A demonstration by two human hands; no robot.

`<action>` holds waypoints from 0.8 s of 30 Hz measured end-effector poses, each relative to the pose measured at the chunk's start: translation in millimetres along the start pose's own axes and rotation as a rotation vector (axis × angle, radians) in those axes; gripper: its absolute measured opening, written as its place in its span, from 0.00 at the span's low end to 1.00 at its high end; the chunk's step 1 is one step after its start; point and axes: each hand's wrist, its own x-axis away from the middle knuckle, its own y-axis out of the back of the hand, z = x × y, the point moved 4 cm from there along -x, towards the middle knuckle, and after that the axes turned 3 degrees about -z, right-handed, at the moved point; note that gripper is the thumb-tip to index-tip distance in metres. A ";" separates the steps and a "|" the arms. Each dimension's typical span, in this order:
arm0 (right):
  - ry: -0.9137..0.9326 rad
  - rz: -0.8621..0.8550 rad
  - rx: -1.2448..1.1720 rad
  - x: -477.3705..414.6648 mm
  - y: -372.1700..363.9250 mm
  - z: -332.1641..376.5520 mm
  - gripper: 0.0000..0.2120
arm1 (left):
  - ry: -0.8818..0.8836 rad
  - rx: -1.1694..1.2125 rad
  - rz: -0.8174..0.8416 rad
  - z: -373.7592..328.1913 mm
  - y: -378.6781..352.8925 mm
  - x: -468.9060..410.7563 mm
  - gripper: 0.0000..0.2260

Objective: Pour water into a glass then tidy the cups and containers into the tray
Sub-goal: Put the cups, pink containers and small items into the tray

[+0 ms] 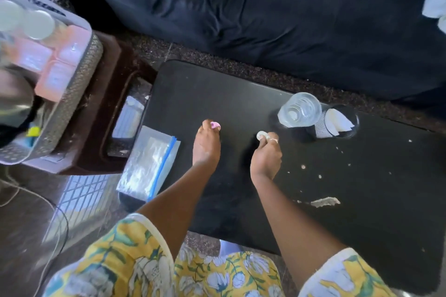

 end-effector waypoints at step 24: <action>1.046 0.383 -0.145 226.8 -145.3 311.8 0.09 | 0.110 0.159 -0.597 134.0 302.5 -46.5 0.12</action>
